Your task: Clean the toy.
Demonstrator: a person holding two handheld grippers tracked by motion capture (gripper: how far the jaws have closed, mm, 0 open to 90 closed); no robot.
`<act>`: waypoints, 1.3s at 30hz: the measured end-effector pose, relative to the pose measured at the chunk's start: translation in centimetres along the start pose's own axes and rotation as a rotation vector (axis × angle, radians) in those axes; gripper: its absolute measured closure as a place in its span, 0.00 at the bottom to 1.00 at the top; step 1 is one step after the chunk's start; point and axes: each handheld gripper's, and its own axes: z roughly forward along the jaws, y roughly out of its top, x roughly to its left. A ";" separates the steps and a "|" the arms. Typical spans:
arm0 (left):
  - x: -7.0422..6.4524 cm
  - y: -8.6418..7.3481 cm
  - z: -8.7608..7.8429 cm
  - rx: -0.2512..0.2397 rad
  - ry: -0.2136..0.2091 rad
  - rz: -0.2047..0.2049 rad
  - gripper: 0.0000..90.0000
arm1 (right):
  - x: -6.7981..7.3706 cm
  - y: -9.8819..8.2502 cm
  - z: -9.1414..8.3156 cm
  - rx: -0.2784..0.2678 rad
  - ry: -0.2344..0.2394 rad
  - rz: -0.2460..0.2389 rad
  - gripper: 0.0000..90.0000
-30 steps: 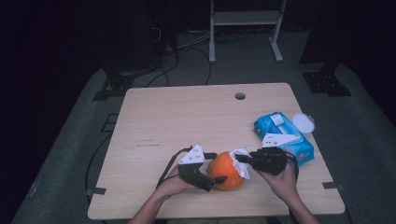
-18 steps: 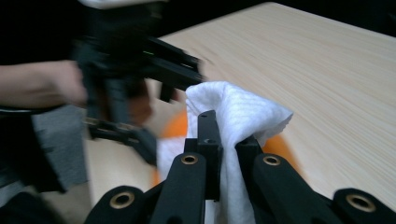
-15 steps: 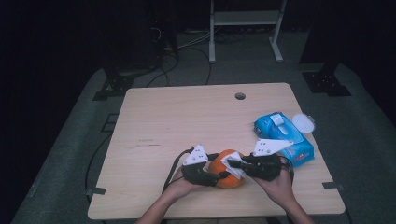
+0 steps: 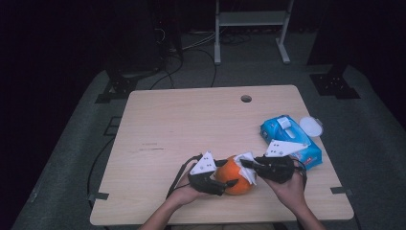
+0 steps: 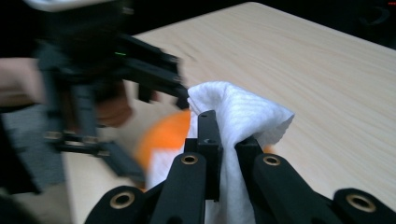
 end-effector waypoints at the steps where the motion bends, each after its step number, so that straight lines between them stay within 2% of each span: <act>1: 0.1 0.1 0.0 0.003 0.004 -0.012 0.32 | 0.5 0.1 0.2 -0.001 0.011 -0.013 0.95; 3: -0.1 0.1 0.1 0.011 0.005 0.000 0.32 | 1.6 0.5 0.8 0.013 0.030 -0.040 0.95; 5: -0.6 0.2 0.3 0.013 0.008 0.007 0.31 | 2.1 0.7 1.3 0.022 0.011 -0.076 0.95; 8: -1.1 0.3 0.5 0.017 0.003 0.044 0.32 | 1.5 0.7 1.3 0.017 -0.009 -0.056 0.95; 9: -1.1 0.3 0.5 0.013 -0.003 0.045 0.32 | 1.2 0.6 1.2 0.015 -0.012 -0.049 0.95; 11: -0.9 0.3 0.3 0.007 -0.016 0.052 0.31 | 0.6 0.4 0.6 0.011 -0.059 -0.047 0.95; 13: -0.5 0.2 0.2 0.002 -0.022 0.035 0.30 | -0.1 0.1 0.2 0.018 -0.083 -0.033 0.95; 15: -0.6 0.1 0.3 0.004 -0.020 0.041 0.30 | -0.2 -0.1 -0.1 0.017 -0.083 -0.022 0.95; 17: -0.9 0.3 0.4 0.015 -0.012 0.053 0.30 | 0.5 -0.1 -0.1 0.023 -0.088 -0.036 0.95; 19: -1.1 0.4 0.6 0.017 -0.003 0.052 0.30 | 1.6 0.1 0.2 0.026 -0.066 -0.058 0.95; 22: -1.8 0.5 0.9 0.025 -0.001 0.085 0.30 | 2.9 0.5 1.3 0.048 -0.024 -0.089 0.95; 24: -2.0 0.4 0.9 0.024 -0.004 0.100 0.30 | 3.2 0.5 1.7 0.055 -0.017 -0.100 0.95; 25: -2.2 0.4 0.9 0.021 -0.014 0.110 0.30 | 3.2 0.7 2.1 0.057 -0.030 -0.105 0.95; 29: -2.3 0.3 0.8 0.026 -0.028 0.156 0.32 | 1.9 0.8 1.5 0.039 -0.076 -0.067 0.95; 33: -1.8 0.2 0.4 0.024 -0.022 0.145 0.32 | -0.1 0.1 0.5 0.027 -0.103 0.000 0.95; 35: -1.1 0.1 0.1 0.015 -0.015 0.106 0.33 | -1.0 -0.4 -0.2 0.022 -0.105 0.039 0.95; 39: 0.6 -0.4 -0.6 -0.008 -0.007 0.001 0.33 | -1.5 -1.1 -0.7 0.011 -0.077 0.081 0.95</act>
